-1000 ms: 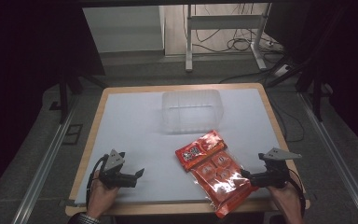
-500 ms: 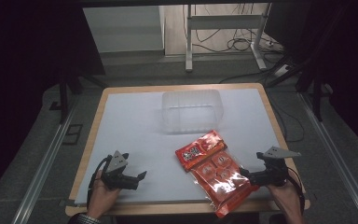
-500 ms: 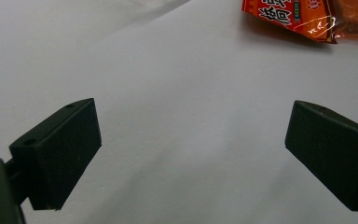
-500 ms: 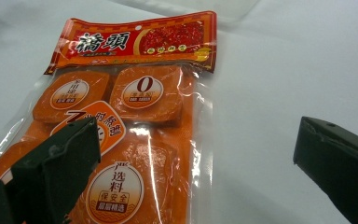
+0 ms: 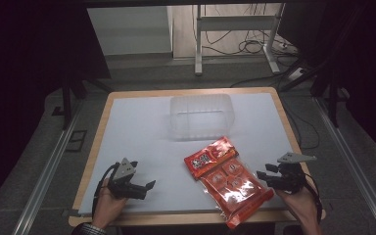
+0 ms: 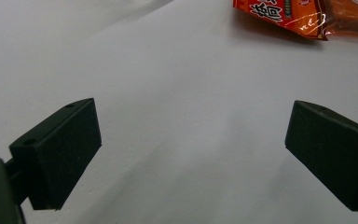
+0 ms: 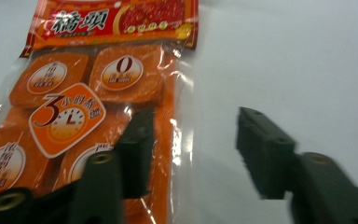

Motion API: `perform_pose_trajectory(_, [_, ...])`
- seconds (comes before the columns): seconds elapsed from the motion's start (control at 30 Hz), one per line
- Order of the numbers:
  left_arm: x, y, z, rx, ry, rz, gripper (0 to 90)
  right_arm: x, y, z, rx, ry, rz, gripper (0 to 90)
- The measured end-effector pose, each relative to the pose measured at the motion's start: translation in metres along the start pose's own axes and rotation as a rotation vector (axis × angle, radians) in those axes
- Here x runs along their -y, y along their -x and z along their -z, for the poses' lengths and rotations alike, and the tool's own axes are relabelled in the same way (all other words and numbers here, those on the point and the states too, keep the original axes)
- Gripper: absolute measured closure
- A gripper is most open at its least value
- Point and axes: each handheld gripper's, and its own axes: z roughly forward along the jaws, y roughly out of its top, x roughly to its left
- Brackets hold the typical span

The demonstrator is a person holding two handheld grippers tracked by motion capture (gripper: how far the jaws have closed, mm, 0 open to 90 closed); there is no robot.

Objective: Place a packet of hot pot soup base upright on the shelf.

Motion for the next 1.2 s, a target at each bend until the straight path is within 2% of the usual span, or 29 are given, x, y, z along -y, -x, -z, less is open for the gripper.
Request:
perform_pose_trajectory(0.03, [0.0, 0.0, 0.0, 0.0, 0.0, 0.0, 3.2, 0.0, 0.0, 0.0, 0.0, 0.0, 0.0, 52.9])
perform_pose_trajectory(0.07, [0.0, 0.0, 0.0, 0.002, 0.001, -0.002, 3.2, -0.001, -0.001, -0.002, -0.008, -0.027, 0.002, 60.8])
perform_pose_trajectory(0.23, [0.0, 0.0, 0.0, 0.003, 0.002, -0.001, 3.3, -0.002, -0.005, -0.008, -0.014, -0.079, 0.028, 79.0])
perform_pose_trajectory(0.37, [0.0, 0.001, -0.001, 0.008, 0.0, -0.003, 3.4, 0.001, -0.005, -0.013, -0.008, -0.128, 0.047, 87.8])
perform_pose_trajectory(0.47, [0.0, 0.002, -0.001, 0.008, -0.004, -0.008, 3.4, 0.002, -0.004, -0.016, -0.014, -0.148, 0.039, 88.9])
perform_pose_trajectory(0.63, [0.0, 0.002, -0.002, 0.009, -0.006, -0.011, 3.4, 0.003, -0.005, -0.018, -0.029, -0.15, 0.047, 89.0])
perform_pose_trajectory(0.77, [0.0, 0.003, -0.002, 0.009, -0.009, -0.015, 3.5, 0.005, -0.003, -0.021, -0.061, -0.161, 0.027, 89.3])
perform_pose_trajectory(0.93, [0.0, 0.004, -0.002, 0.011, -0.014, -0.024, 3.7, 0.006, -0.005, -0.022, -0.078, -0.161, 0.023, 89.5])
perform_pose_trajectory(1.1, [-0.001, 0.006, -0.004, 0.015, -0.027, -0.042, 3.8, 0.006, -0.012, -0.022, -0.1, -0.181, 0.05, 89.5])
perform_pose_trajectory(1.2, [0.0, 0.006, -0.004, 0.017, -0.028, -0.045, 3.8, 0.006, -0.018, -0.022, -0.131, -0.189, 0.095, 89.5])
